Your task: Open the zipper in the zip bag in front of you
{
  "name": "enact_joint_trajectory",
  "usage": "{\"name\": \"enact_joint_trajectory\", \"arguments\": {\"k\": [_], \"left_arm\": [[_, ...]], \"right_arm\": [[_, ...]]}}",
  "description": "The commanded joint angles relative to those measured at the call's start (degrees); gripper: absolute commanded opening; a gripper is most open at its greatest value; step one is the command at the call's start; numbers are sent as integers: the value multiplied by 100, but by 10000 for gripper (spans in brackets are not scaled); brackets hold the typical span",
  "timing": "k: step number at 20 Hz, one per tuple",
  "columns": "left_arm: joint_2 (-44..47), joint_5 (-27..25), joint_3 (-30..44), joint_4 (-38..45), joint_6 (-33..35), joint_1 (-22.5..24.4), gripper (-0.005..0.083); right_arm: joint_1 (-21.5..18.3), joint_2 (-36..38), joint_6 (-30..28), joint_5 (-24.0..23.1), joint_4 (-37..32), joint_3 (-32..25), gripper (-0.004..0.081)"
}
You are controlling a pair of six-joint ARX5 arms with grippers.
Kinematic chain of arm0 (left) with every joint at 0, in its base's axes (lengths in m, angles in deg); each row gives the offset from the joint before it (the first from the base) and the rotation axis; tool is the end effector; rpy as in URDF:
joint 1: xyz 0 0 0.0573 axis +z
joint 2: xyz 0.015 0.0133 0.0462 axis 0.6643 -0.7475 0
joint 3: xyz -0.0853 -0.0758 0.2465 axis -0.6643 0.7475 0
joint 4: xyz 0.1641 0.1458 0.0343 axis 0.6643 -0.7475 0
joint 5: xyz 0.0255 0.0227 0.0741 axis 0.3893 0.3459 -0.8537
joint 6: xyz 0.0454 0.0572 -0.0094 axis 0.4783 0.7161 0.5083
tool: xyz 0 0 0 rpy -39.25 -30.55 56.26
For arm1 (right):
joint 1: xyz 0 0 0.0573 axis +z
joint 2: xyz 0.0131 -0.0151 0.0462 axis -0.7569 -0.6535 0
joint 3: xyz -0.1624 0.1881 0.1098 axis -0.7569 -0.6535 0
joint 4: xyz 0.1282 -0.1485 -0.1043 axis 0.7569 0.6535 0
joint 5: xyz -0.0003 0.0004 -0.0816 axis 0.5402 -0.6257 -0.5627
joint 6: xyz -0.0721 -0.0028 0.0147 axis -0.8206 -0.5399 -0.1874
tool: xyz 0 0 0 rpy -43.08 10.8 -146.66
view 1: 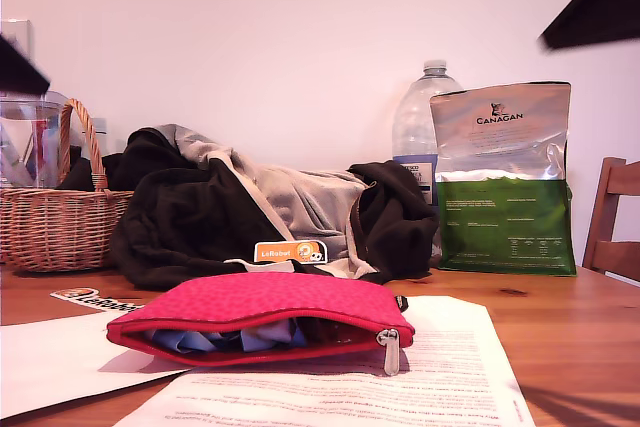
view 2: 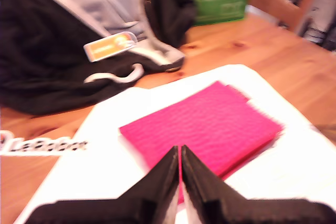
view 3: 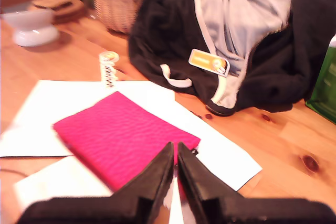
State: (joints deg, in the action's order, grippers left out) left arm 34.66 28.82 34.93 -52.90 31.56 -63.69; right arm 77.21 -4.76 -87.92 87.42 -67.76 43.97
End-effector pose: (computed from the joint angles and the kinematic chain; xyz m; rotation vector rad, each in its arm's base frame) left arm 0.1053 -0.0602 0.2289 0.0175 0.3876 -0.6601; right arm 0.0996 0.0651 0.2398 -0.1475 0.2683 0.6831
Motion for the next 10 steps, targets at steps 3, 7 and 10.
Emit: {"name": "enact_joint_trajectory", "arguments": {"k": [3, 7, 10], "left_arm": [[286, -2, 35, -404, -203, -146, -21], [315, -22, 33, -706, -201, -146, -21], [315, -24, 33, -929, -201, -146, -21]], "right_arm": [[122, 468, 2, 17, 656, -85, -10], [122, 533, 2, -50, 1010, -85, -10], [122, 527, 2, -52, 1333, -85, -10]]}}
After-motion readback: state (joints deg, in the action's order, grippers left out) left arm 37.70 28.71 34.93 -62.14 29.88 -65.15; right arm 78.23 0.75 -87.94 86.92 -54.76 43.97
